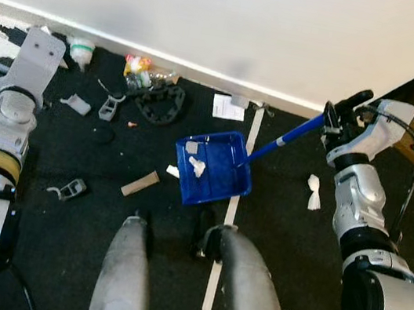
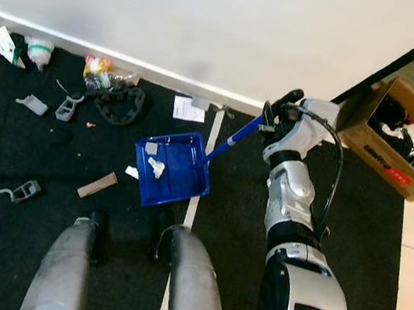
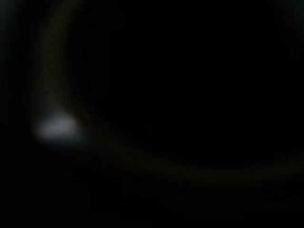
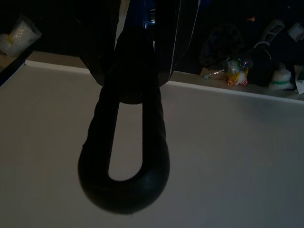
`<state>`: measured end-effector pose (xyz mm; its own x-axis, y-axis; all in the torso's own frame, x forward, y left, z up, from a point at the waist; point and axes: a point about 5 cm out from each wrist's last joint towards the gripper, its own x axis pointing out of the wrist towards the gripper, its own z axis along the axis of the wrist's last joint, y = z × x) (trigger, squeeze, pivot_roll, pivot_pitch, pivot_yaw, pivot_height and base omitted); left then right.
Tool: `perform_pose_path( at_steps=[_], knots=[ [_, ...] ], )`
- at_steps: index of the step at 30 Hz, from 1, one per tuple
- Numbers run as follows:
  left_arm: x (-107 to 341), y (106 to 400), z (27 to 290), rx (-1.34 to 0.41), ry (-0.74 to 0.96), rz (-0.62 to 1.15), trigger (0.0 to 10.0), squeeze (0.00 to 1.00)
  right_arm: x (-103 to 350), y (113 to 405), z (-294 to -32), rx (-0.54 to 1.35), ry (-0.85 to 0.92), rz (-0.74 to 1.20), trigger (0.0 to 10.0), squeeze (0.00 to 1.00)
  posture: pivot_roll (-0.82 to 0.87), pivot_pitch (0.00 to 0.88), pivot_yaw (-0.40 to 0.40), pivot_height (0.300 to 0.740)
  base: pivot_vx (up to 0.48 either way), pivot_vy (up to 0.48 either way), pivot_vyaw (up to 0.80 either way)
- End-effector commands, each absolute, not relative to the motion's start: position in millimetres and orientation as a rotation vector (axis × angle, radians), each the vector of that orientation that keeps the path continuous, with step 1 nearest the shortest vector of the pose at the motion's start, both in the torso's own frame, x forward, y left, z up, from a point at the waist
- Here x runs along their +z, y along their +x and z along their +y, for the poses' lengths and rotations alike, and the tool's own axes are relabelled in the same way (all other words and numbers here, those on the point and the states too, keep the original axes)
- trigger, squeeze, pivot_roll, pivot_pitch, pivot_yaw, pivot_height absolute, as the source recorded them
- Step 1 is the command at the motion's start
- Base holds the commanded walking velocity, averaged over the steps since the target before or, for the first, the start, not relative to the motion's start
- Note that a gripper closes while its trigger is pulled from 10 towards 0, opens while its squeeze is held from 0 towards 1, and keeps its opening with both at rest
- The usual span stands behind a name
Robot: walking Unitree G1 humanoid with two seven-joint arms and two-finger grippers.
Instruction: Sweep floor
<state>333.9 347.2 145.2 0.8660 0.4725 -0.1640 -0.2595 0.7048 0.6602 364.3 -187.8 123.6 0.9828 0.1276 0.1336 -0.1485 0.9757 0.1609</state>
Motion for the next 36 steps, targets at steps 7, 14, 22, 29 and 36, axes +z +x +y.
perform_pose_path(
  at_steps=[7, 14, 22, 29, 36],
  knots=[
    [74.4, 317.4, 307.4, 0.416, 0.466, 0.4, 10.0, 0.0, 106.5, 359.5, -183.2, 0.198, 0.154, -0.029, 0.0, 0.0, -0.03, 0.424, -0.12, 0.74, 0.0, 0.0, 0.0],
    [76.2, 334.5, 269.4, 0.374, 0.285, 0.292, 10.0, 0.0, 109.9, 360.7, -177.0, 0.226, 0.125, -0.05, 0.0, 0.0, -0.04, 0.446, -0.115, 0.74, 0.0, 0.0, 0.0],
    [102.6, 372.3, 187.9, 0.295, -0.07, 0.206, 10.0, 0.0, 98.0, 355.1, -158.8, 0.245, 0.183, -0.028, 0.0, 0.0, -0.01, 0.467, -0.091, 0.74, 0.0, 0.0, 0.0],
    [131.2, 386.3, 87.6, 0.128, -0.318, 0.184, 10.0, 0.0, 91.2, 352.8, -155.7, 0.22, 0.194, -0.001, 0.0, 0.0, -0.01, 0.459, -0.082, 0.74, 0.0, 0.0, 0.0],
    [188.8, 385.1, -1.0, -0.112, -0.451, 0.118, 10.0, 0.0, 81.8, 347.3, -155.1, 0.214, 0.193, 0.026, 0.0, 0.0, 0.0, 0.453, -0.084, 0.74, 0.0, 0.0, 0.0]
  ],
)
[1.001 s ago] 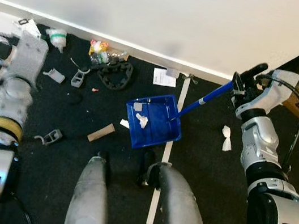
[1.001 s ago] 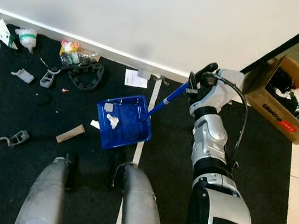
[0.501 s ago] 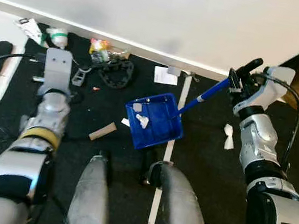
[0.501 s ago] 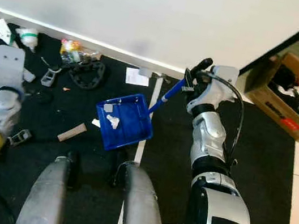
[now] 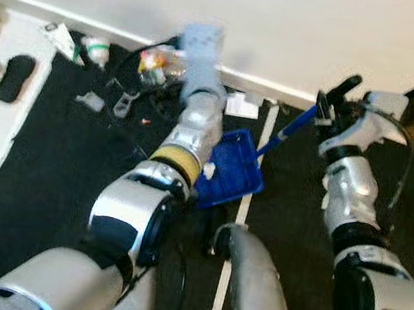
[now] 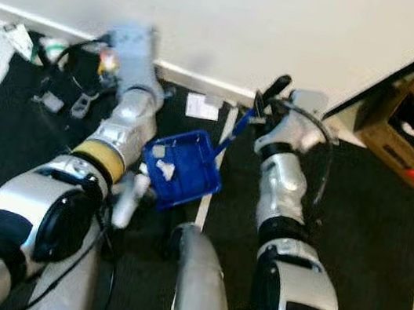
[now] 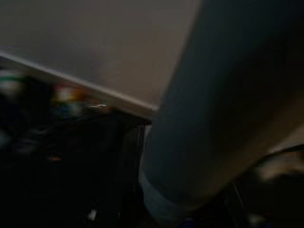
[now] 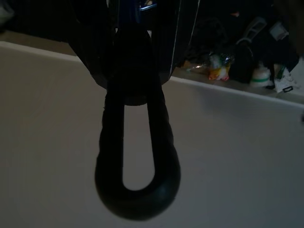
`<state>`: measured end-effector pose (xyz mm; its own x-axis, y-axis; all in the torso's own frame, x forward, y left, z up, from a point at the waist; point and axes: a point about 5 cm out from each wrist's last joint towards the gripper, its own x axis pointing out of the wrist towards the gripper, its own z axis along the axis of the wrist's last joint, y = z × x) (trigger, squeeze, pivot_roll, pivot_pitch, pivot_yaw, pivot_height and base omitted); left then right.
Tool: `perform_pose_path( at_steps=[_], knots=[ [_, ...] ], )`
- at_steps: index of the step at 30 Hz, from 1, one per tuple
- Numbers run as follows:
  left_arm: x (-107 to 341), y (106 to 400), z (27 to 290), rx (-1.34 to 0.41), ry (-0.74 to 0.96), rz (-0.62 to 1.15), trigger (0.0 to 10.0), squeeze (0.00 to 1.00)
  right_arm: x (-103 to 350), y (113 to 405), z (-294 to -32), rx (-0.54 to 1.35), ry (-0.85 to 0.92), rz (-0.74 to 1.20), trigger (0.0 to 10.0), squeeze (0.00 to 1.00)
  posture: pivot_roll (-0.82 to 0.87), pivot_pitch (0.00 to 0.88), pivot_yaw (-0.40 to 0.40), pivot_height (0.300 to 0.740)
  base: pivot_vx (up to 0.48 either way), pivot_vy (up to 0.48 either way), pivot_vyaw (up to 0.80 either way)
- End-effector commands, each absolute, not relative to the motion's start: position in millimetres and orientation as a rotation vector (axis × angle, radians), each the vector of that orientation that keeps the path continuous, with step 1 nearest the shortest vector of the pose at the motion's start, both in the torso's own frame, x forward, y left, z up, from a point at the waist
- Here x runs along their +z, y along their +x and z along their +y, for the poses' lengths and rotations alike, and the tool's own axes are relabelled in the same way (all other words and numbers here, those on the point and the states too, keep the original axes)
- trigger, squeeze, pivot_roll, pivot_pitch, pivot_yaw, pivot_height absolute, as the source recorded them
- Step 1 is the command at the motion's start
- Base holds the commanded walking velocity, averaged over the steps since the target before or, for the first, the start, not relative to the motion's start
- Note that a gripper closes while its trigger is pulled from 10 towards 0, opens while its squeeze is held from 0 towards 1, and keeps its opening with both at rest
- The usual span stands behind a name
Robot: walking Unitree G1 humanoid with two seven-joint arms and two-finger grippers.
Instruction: Sweep floor
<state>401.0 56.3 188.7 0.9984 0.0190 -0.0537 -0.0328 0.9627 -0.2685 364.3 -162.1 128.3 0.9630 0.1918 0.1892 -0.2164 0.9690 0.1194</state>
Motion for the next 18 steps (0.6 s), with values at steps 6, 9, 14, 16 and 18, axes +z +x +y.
perform_pose_path(
  at_steps=[6, 9, 14, 16, 18],
  knots=[
    [236.4, 397.5, 11.6, -0.094, -0.448, -0.07, 10.0, 0.0, 84.2, 348.8, -156.1, 0.212, 0.196, 0.018, 0.0, 0.0, 0.01, 0.416, -0.089, 0.74, 0.0, 0.0, 0.0],
    [260.3, 410.4, 50.6, -0.069, -0.336, -0.184, 10.0, 0.0, 87.9, 350.6, -157.8, 0.211, 0.211, 0.003, 0.0, 0.0, 0.02, 0.38, -0.087, 0.74, 0.0, 0.0, 0.0],
    [273.1, 416.6, 120.1, -0.148, -0.115, -0.214, 10.0, 0.0, 92.8, 353.3, -163.3, 0.21, 0.215, -0.01, 0.0, 0.0, 0.03, 0.345, -0.079, 0.74, 0.0, 0.0, 0.0],
    [274.4, 415.2, 137.2, -0.151, -0.08, -0.207, 10.0, 0.0, 93.9, 353.9, -165.0, 0.208, 0.216, -0.013, 0.0, 0.0, 0.03, 0.339, -0.081, 0.74, 0.0, 0.0, 0.0],
    [275.4, 413.6, 152.3, -0.141, -0.051, -0.203, 10.0, 0.0, 94.8, 354.5, -166.2, 0.206, 0.217, -0.015, 0.0, 0.0, 0.03, 0.338, -0.082, 0.74, 0.0, 0.0, 0.0]
  ],
)
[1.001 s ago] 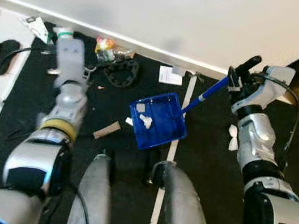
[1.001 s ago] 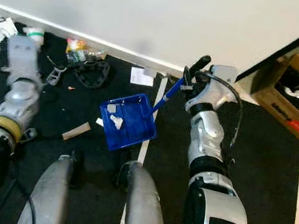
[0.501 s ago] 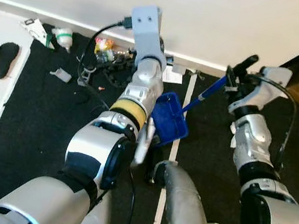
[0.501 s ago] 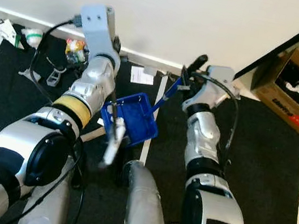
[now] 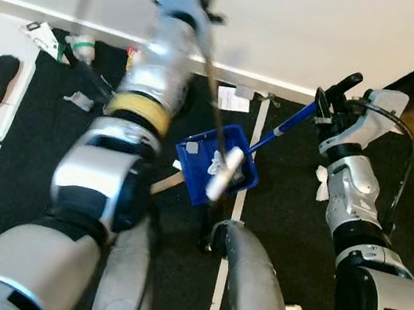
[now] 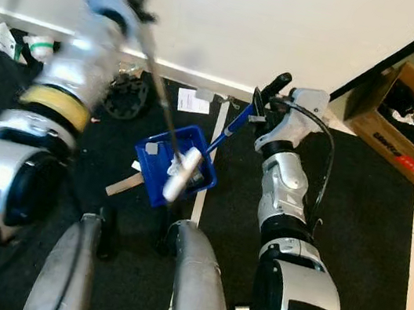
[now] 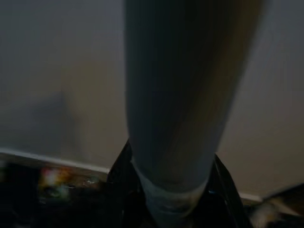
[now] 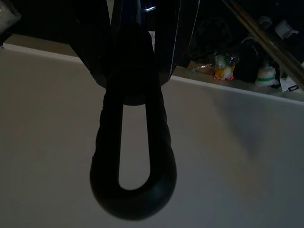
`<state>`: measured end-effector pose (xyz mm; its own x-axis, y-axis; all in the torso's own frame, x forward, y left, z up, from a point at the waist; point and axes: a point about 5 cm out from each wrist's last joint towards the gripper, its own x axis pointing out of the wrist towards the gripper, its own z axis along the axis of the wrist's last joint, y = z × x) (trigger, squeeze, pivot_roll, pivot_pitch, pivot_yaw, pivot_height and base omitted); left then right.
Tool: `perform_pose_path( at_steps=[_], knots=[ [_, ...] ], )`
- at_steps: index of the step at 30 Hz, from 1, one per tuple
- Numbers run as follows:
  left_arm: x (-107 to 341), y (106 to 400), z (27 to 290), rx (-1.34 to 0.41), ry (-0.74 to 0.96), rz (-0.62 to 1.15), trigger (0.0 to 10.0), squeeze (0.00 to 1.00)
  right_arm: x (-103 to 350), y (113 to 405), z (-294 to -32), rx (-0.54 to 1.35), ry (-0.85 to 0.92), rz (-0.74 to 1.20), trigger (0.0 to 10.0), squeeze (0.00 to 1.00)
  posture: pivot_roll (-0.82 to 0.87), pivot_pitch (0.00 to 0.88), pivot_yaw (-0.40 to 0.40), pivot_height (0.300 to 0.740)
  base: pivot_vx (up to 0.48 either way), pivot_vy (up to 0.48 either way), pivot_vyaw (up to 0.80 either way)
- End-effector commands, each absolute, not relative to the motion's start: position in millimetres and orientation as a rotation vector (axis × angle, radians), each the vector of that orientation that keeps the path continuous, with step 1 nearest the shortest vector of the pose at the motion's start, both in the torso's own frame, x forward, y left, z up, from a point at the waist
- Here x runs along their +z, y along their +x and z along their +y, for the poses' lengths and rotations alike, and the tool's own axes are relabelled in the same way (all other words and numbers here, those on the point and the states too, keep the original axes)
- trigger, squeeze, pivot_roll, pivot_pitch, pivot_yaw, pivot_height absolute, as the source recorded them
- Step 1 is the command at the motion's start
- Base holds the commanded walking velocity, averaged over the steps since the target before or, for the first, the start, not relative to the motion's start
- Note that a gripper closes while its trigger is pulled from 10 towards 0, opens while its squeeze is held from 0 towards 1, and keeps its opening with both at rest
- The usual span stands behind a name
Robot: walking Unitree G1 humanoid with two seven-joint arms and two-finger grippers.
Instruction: Sweep floor
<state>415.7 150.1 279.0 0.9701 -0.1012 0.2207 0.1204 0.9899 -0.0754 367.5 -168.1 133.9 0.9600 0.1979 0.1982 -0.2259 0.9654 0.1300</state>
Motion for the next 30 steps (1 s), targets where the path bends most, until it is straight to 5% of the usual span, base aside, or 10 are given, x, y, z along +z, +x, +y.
perform_pose_path(
  at_steps=[1, 6, 11, 18, 26, 30],
  knots=[
    [275.4, 413.6, 152.3, -0.141, -0.051, -0.203, 10.0, 0.0, 94.8, 354.5, -166.2, 0.206, 0.217, -0.015, 0.0, 0.0, 0.03, 0.338, -0.082, 0.74, 0.0, 0.0, 0.0],
    [259.7, 381.3, 241.1, -0.102, 0.095, -0.085, 10.0, 0.0, 95.8, 355.1, -176.8, 0.221, 0.214, 0.002, 0.0, 0.0, 0.04, 0.323, -0.094, 0.74, 0.0, 0.0, 0.0],
    [233.2, 365.9, 264.0, 0.004, 0.153, -0.093, 10.0, 0.0, 95.9, 354.5, -182.9, 0.211, 0.206, 0.004, 0.0, 0.0, 0.05, 0.312, -0.107, 0.74, 0.0, 0.0, 0.0],
    [158.0, 347.1, 261.3, 0.257, 0.313, -0.121, 10.0, 0.0, 94.6, 353.8, -176.2, 0.226, 0.204, -0.002, 0.0, 0.0, 0.03, 0.311, -0.12, 0.74, 0.0, 0.0, 0.0],
    [124.0, 353.5, 231.8, 0.359, 0.178, -0.039, 10.0, 0.0, 95.9, 351.7, -169.3, 0.296, 0.036, -0.012, 0.0, 0.0, -0.03, 0.369, -0.122, 0.74, 0.0, 0.0, 0.0],
    [132.0, 362.9, 213.3, 0.358, 0.125, -0.069, 10.0, 0.0, 99.8, 352.2, -206.3, 0.147, -0.017, 0.017, 0.0, 0.0, -0.04, 0.39, -0.115, 0.74, 0.0, 0.0, 0.0]
  ],
)
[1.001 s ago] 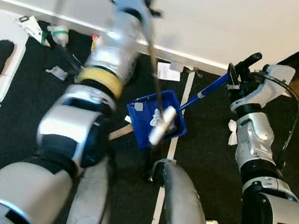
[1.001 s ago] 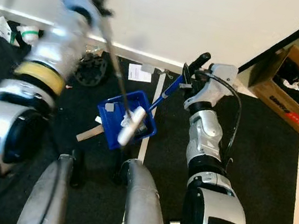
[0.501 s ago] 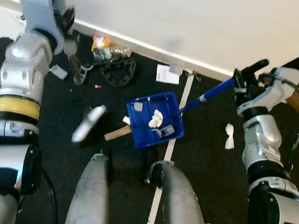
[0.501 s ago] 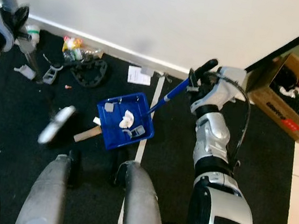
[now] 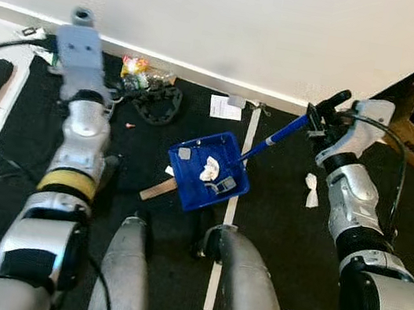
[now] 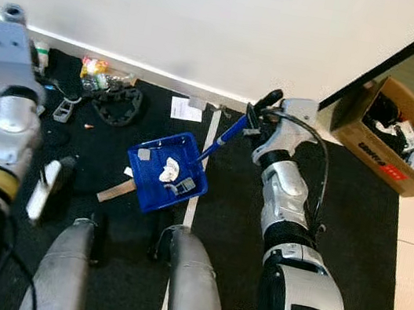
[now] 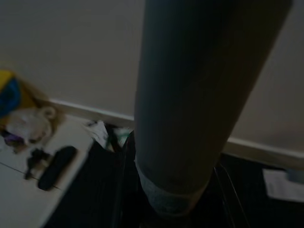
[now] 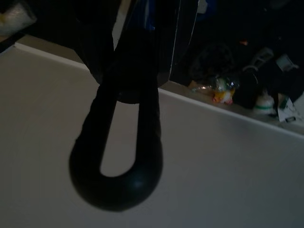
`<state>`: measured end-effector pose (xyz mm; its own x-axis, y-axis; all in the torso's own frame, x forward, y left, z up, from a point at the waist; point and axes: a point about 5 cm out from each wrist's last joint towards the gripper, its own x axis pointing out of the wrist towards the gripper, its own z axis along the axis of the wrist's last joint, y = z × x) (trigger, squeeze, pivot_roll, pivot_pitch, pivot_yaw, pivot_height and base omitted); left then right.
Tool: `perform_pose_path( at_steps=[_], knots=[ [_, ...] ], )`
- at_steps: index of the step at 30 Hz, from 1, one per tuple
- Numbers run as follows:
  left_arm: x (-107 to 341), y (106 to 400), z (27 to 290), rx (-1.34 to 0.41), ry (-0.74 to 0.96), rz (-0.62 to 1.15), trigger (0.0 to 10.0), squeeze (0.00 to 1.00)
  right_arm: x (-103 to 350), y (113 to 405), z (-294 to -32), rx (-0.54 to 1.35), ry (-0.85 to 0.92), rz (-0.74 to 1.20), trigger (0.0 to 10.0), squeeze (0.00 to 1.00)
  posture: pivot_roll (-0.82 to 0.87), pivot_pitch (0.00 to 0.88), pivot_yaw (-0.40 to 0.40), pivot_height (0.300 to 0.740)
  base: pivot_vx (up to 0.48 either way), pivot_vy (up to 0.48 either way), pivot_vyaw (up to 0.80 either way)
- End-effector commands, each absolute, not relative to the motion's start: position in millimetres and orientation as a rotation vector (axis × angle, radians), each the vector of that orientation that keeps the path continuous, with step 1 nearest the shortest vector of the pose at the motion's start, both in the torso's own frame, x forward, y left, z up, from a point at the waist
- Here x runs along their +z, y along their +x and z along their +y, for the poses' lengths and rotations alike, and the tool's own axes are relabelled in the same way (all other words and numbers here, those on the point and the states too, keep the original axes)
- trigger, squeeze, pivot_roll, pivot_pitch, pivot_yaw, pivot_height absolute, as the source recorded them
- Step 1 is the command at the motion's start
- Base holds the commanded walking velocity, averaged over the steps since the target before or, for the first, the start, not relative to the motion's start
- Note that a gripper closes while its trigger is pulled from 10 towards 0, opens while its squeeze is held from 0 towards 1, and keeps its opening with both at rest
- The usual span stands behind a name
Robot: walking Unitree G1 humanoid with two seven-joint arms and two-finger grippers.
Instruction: Sweep floor
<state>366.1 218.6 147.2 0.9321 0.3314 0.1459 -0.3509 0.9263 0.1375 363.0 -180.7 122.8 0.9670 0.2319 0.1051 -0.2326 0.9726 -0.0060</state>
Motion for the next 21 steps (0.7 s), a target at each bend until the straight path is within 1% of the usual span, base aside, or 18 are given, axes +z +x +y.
perform_pose_path(
  at_steps=[1, 4, 5, 6, 7, 9, 13, 16, 21],
  knots=[
    [133.5, 364.0, 211.0, 0.353, 0.124, -0.077, 10.0, 0.0, 100.7, 351.2, -215.6, 0.119, -0.02, 0.02, 0.0, 0.0, -0.04, 0.394, -0.114, 0.74, 0.0, 0.0, 0.0],
    [133.9, 364.6, 209.3, 0.358, 0.126, -0.088, 10.0, 0.0, 101.2, 350.5, -221.0, 0.104, -0.025, 0.022, 0.0, 0.0, -0.04, 0.396, -0.114, 0.74, 0.0, 0.0, 0.0],
    [133.8, 364.9, 209.5, 0.364, 0.135, -0.097, 10.0, 0.0, 97.7, 346.3, -237.2, 0.049, -0.013, 0.052, 0.0, 0.0, -0.03, 0.398, -0.104, 0.74, 0.0, 0.0, 0.0],
    [133.8, 364.9, 209.5, 0.364, 0.135, -0.097, 10.0, 0.0, 97.7, 346.3, -237.2, 0.049, -0.013, 0.052, 0.0, 0.0, -0.03, 0.398, -0.104, 0.74, 0.0, 0.0, 0.0],
    [133.1, 365.0, 211.3, 0.377, 0.14, -0.101, 10.0, 0.0, 93.2, 342.3, -246.8, 0.001, 0.0, 0.076, 0.0, 0.0, -0.03, 0.401, -0.1, 0.74, 0.0, 0.0, 0.0],
    [132.6, 364.6, 213.4, 0.388, 0.143, -0.102, 10.0, 0.0, 88.9, 339.0, -252.0, -0.039, 0.018, 0.092, 0.0, 0.0, -0.03, 0.405, -0.098, 0.74, 0.0, 0.0, 0.0],
    [132.1, 364.3, 214.9, 0.396, 0.144, -0.102, 10.0, 0.0, 85.1, 336.4, -254.1, -0.067, 0.042, 0.101, 0.0, 0.0, -0.02, 0.398, -0.093, 0.74, 0.0, 0.0, 0.0],
    [132.6, 364.0, 217.9, 0.416, 0.15, -0.104, 10.0, 0.0, 80.1, 334.5, -250.8, -0.08, 0.051, 0.112, 0.0, 0.0, -0.02, 0.403, -0.089, 0.74, 0.0, 0.0, 0.0],
    [133.7, 365.0, 220.5, 0.43, 0.15, -0.108, 10.0, 0.0, 89.2, 339.4, -254.6, -0.072, 0.041, 0.099, 0.0, 0.0, -0.02, 0.397, -0.091, 0.74, 0.0, 0.0, 0.0]
  ],
)
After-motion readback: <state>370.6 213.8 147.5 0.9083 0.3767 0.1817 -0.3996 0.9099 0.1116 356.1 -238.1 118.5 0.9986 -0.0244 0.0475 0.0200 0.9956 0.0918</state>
